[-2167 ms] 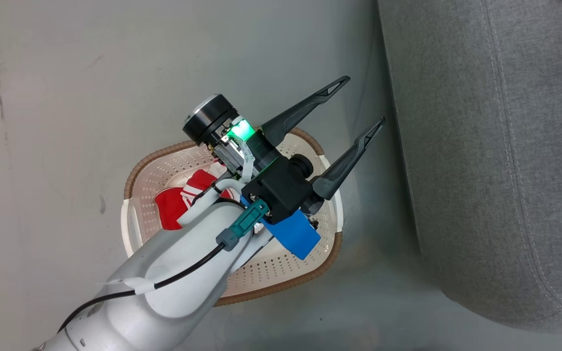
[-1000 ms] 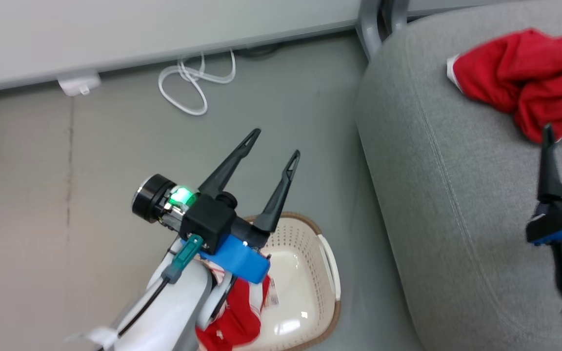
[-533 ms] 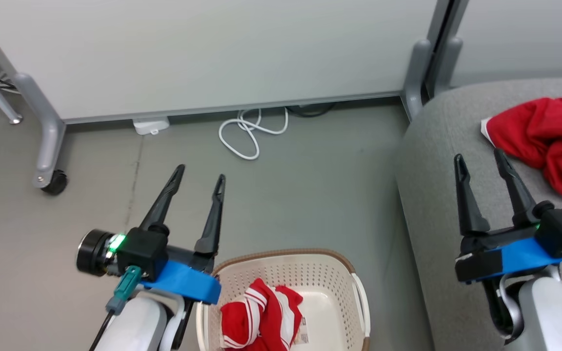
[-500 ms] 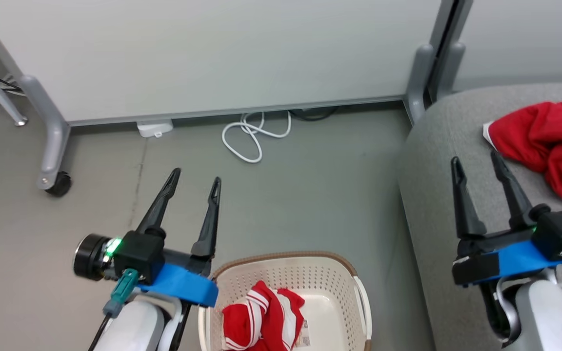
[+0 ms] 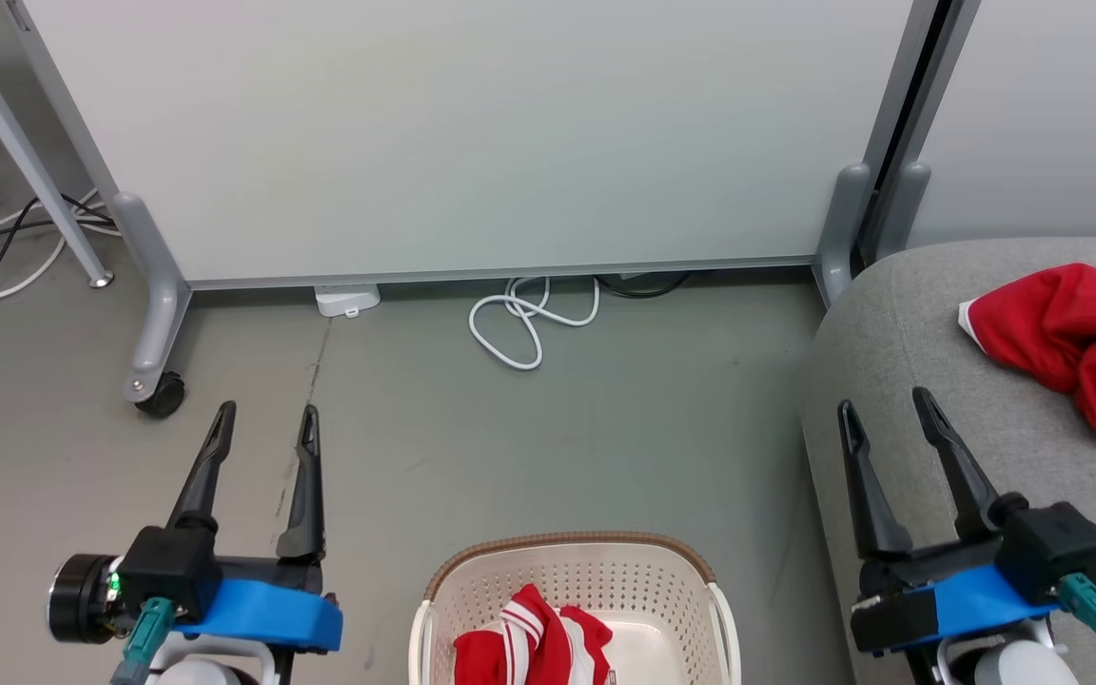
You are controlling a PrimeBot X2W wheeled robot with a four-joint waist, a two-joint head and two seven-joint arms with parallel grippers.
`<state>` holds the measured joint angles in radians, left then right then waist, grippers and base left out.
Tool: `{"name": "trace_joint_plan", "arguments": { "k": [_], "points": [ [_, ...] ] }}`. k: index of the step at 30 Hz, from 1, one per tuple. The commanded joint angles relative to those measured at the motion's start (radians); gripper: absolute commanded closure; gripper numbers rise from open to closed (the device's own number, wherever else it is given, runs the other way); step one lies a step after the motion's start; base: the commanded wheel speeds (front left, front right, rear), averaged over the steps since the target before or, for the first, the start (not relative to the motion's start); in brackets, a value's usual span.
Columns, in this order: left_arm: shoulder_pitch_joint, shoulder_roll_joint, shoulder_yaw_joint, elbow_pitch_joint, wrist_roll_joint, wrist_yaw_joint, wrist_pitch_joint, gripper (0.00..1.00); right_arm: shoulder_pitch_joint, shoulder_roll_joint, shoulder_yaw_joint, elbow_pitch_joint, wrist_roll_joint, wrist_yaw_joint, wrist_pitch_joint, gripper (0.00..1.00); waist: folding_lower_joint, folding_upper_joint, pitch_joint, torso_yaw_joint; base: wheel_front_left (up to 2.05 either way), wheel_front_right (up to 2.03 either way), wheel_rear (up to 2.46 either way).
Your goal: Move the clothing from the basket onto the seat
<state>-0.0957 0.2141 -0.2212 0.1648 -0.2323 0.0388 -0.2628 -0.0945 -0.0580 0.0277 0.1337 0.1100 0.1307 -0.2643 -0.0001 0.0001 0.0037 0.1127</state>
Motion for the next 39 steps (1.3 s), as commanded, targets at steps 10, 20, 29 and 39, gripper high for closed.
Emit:
{"name": "trace_joint_plan", "arguments": {
  "k": [10,20,29,39],
  "points": [
    [0.058,-0.029,0.058,-0.008,0.035,-0.026,-0.003,0.00,0.109,0.008,-0.012,-0.043,0.006,0.000,0.000,0.00,0.0001,-0.0001,-0.022,-0.005,0.00,0.00,0.00],
    [0.068,-0.060,0.083,0.008,0.060,-0.063,-0.003,0.00,0.158,0.008,-0.040,-0.056,0.023,0.000,0.000,0.00,0.0001,-0.0001,-0.028,-0.021,0.00,0.00,0.00],
    [0.057,-0.081,0.098,0.015,0.084,-0.087,-0.003,0.00,0.148,0.008,-0.039,-0.060,0.024,0.000,0.000,0.00,0.0001,-0.0001,-0.019,-0.042,0.00,0.00,0.00],
    [0.056,-0.096,0.116,0.022,0.101,-0.104,-0.003,0.00,0.139,0.008,-0.030,-0.053,0.026,0.000,0.000,0.00,0.0001,-0.0001,-0.014,-0.048,0.00,0.00,0.00]
  ]
}}
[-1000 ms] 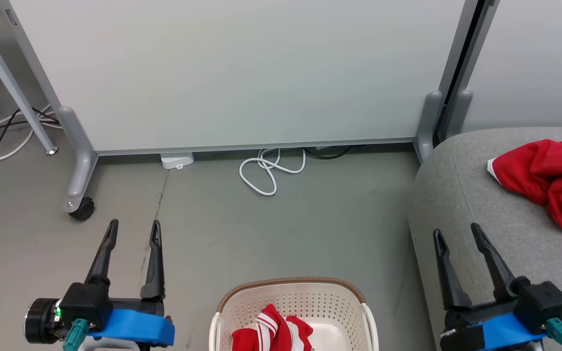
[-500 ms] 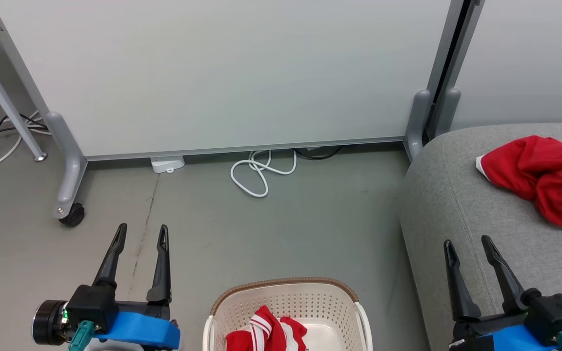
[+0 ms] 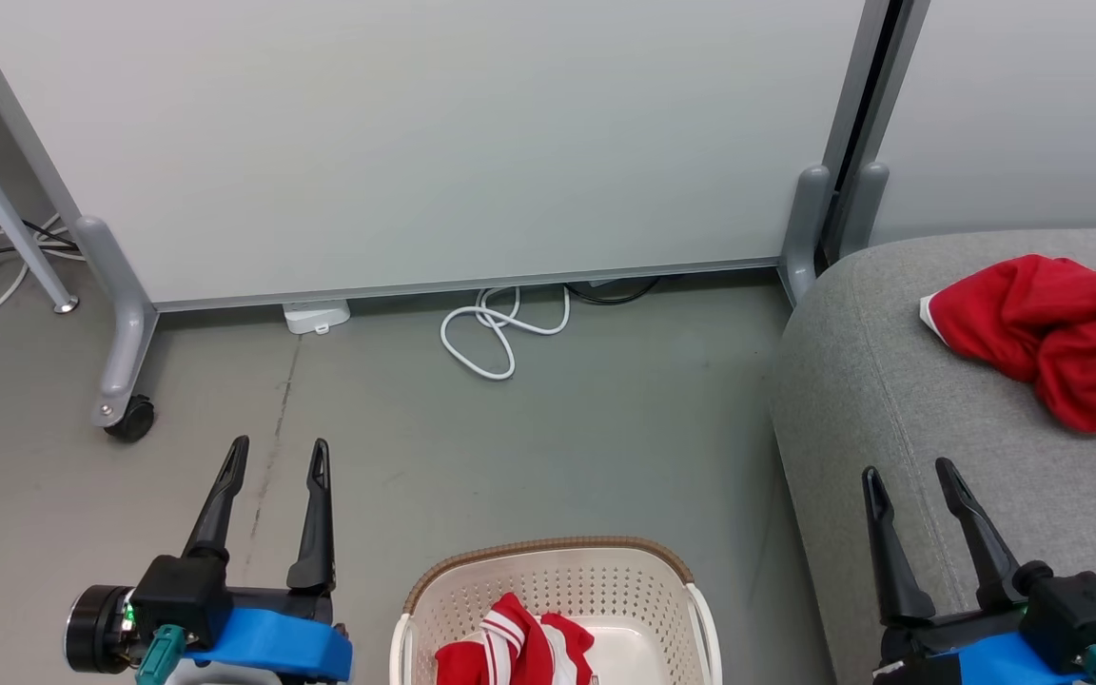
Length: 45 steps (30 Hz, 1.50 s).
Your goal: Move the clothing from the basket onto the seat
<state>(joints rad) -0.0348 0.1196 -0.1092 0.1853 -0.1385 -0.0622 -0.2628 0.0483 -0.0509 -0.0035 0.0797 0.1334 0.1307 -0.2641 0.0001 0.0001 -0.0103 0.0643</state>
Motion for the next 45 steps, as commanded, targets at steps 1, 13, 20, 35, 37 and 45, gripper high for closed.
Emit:
{"name": "trace_joint_plan", "arguments": {
  "k": [1,13,20,35,37,45],
  "points": [
    [-0.005,-0.002,0.006,0.002,0.009,-0.005,-0.003,0.00,-0.004,0.001,0.002,0.001,0.003,0.000,-0.001,0.00,-0.0001,-0.0001,0.000,0.000,0.00,0.00,0.00],
    [-0.030,-0.001,-0.017,0.039,0.036,-0.032,-0.003,0.00,-0.017,0.001,0.013,0.007,0.002,0.000,-0.001,0.00,-0.0001,-0.0001,0.007,-0.007,0.00,0.00,0.00],
    [-0.118,0.038,-0.095,0.124,0.056,-0.061,-0.003,0.00,-0.055,0.001,0.054,-0.003,-0.009,0.000,-0.001,0.00,-0.0001,-0.0001,0.052,-0.027,0.00,0.00,0.00],
    [-0.402,0.134,-0.423,0.442,0.027,-0.068,-0.003,0.00,-0.215,0.000,0.161,-0.035,-0.030,0.000,-0.001,0.00,-0.0001,-0.0001,0.268,-0.119,0.00,0.00,0.00],
    [-0.445,0.143,-0.466,0.482,0.007,-0.067,-0.003,0.00,-0.243,0.000,0.169,-0.043,-0.035,0.000,-0.001,0.00,-0.0001,-0.0001,0.312,-0.132,0.00,0.00,0.00],
    [-0.606,0.174,-0.659,0.661,-0.037,-0.068,-0.003,0.00,-0.355,0.000,0.203,-0.074,-0.045,0.000,-0.001,0.00,-0.0001,-0.0001,0.489,-0.182,0.00,0.00,0.00]
  ]
}}
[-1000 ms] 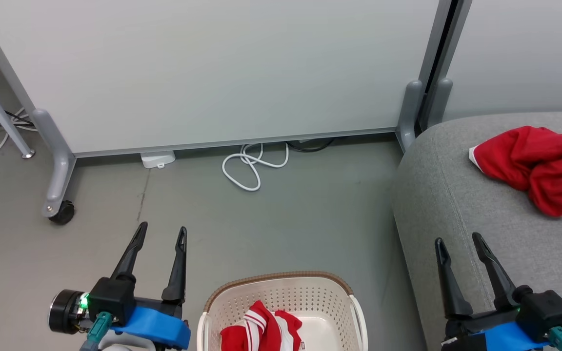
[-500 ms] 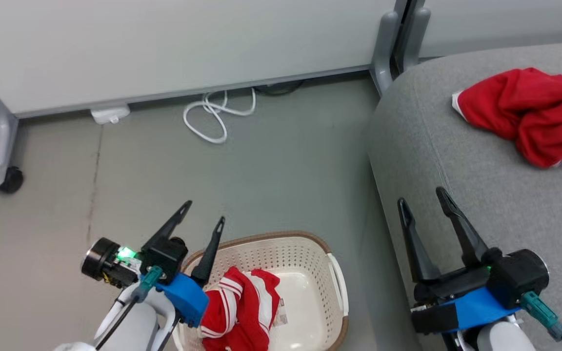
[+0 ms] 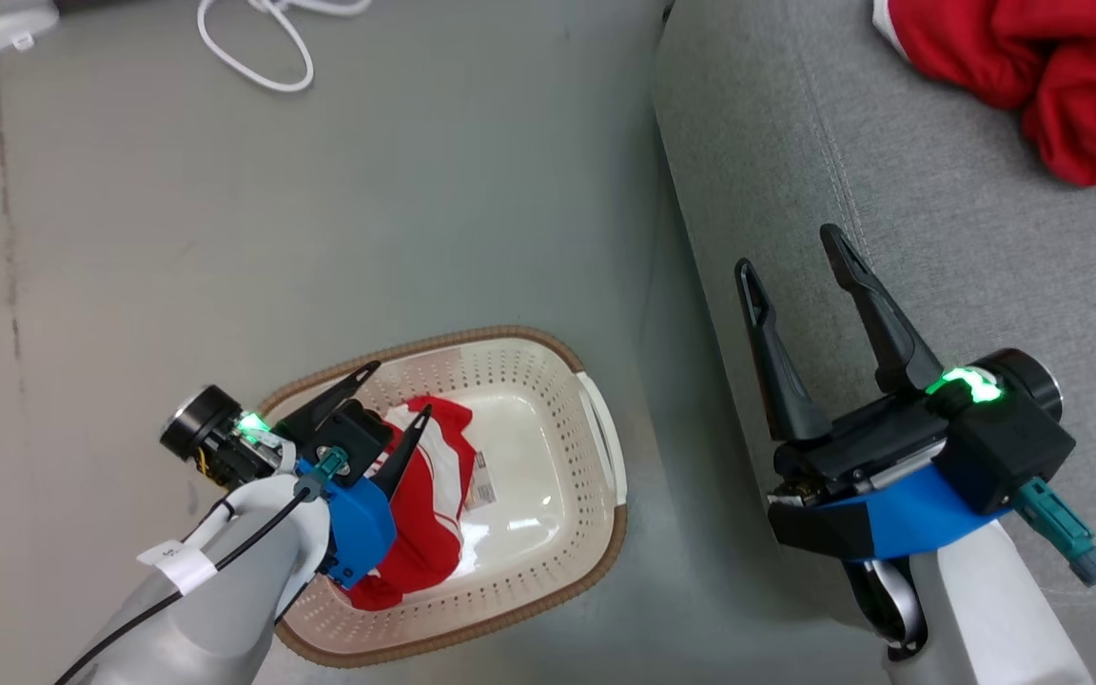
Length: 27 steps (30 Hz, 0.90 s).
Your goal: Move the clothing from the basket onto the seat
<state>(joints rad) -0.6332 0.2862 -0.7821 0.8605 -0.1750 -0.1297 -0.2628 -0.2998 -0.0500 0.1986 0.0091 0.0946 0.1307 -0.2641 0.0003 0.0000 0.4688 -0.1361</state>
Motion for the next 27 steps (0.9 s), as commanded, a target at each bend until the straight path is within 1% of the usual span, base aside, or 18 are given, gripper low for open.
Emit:
{"name": "trace_joint_plan", "arguments": {
  "k": [1,6,8,12,15,19,23,27],
  "points": [
    [-0.024,0.008,-0.012,0.016,-0.006,0.000,-0.003,0.00,-0.019,-0.001,0.002,-0.008,-0.007,0.000,0.000,0.00,-0.0003,0.0000,0.029,0.013,0.00,0.00,0.00],
    [-0.115,-0.011,-0.117,0.148,-0.045,0.000,0.004,0.00,-0.065,-0.001,0.010,-0.029,-0.008,0.000,-0.001,0.00,-0.0003,0.0000,0.123,-0.008,0.00,0.00,0.00],
    [-0.153,-0.010,-0.150,0.198,-0.048,0.000,0.015,0.00,-0.079,-0.001,0.012,-0.038,-0.006,0.000,-0.001,0.00,-0.0003,0.0000,0.160,-0.015,0.00,0.00,0.00],
    [-0.213,-0.025,-0.188,0.284,-0.077,0.000,0.056,0.00,-0.095,0.000,0.009,-0.054,-0.002,0.000,-0.001,0.00,-0.0003,0.0000,0.224,-0.023,0.00,0.00,0.00],
    [-0.248,-0.023,-0.217,0.323,-0.095,0.000,0.073,0.00,-0.104,-0.001,0.007,-0.062,0.002,0.000,-0.001,0.00,-0.0003,0.0000,0.258,-0.027,0.00,0.00,0.00],
    [-0.277,-0.020,-0.246,0.364,-0.128,0.000,0.126,0.00,-0.110,-0.001,0.004,-0.070,0.010,0.000,-0.001,0.00,-0.0003,0.0000,0.290,-0.032,0.00,0.00,0.00],
    [-0.294,-0.012,-0.278,0.374,-0.173,0.000,0.173,0.00,-0.115,-0.001,0.006,-0.079,0.015,0.000,-0.001,0.00,-0.0003,0.0000,0.320,-0.042,0.00,0.00,0.00],
    [-0.322,0.007,-0.318,0.366,-0.209,0.000,0.192,0.00,-0.126,-0.001,0.002,-0.088,0.021,0.000,-0.001,0.00,-0.0003,0.0000,0.357,-0.055,0.00,0.00,0.00]
  ]
}}
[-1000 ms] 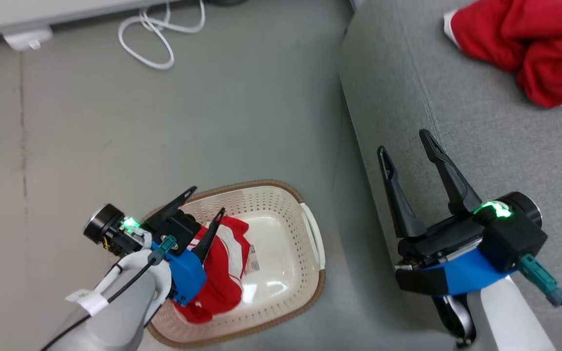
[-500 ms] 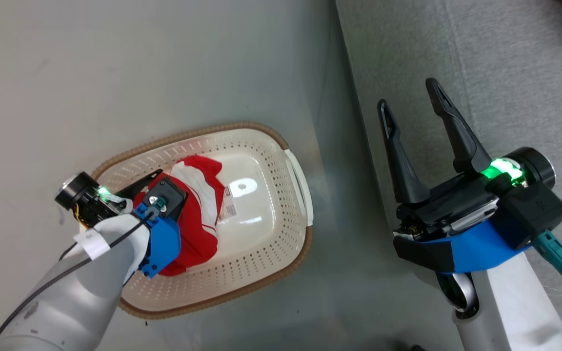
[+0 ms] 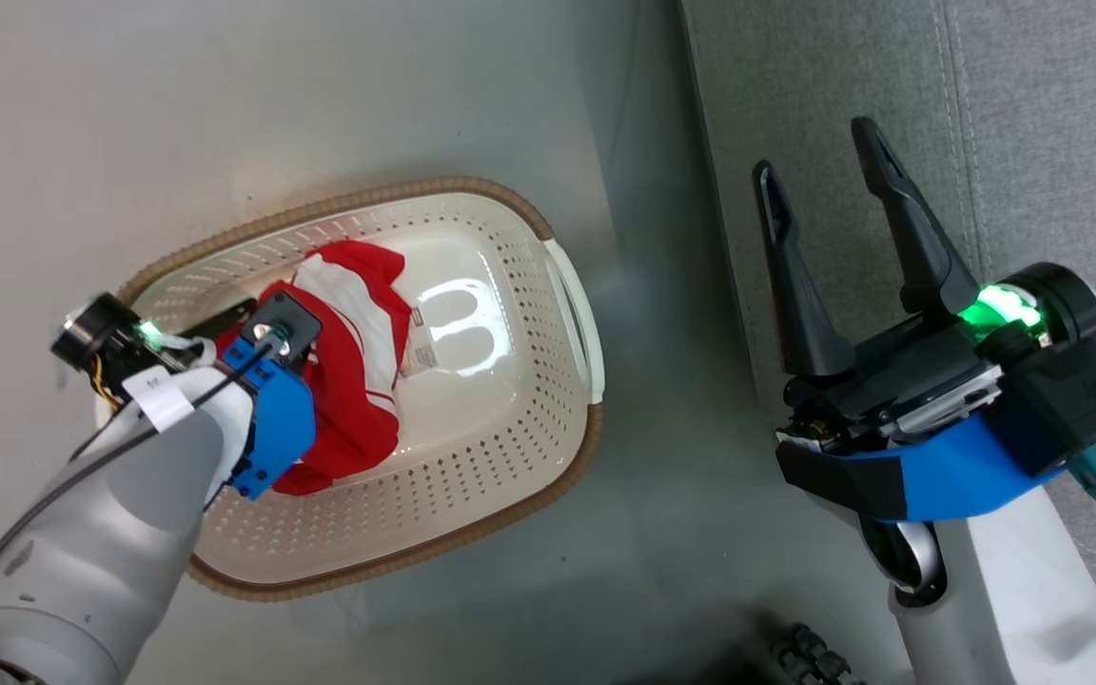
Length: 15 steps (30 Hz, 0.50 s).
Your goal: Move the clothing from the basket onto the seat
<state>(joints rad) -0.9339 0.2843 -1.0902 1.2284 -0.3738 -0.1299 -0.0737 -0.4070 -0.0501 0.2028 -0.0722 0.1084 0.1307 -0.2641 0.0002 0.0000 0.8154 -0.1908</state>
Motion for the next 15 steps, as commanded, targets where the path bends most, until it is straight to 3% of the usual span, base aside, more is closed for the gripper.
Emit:
{"name": "trace_joint_plan", "arguments": {
  "k": [1,8,15],
  "points": [
    [-0.026,0.013,-0.019,-0.003,-0.017,0.000,0.011,0.00,-0.020,0.000,-0.003,-0.010,0.008,0.000,-0.001,0.00,-0.0002,0.0000,0.021,-0.003,0.00,0.00,0.00],
    [-0.038,0.007,-0.079,-0.005,-0.090,0.000,0.068,0.00,-0.009,0.000,-0.026,-0.029,0.011,0.000,-0.001,0.00,-0.0002,0.0000,0.068,-0.005,0.00,0.00,0.00],
    [-0.081,-0.004,-0.110,0.005,-0.130,0.000,0.025,0.00,-0.006,0.000,-0.035,-0.039,0.006,0.000,-0.001,0.00,-0.0002,0.0000,0.099,0.001,0.00,0.00,0.00]
  ]
}}
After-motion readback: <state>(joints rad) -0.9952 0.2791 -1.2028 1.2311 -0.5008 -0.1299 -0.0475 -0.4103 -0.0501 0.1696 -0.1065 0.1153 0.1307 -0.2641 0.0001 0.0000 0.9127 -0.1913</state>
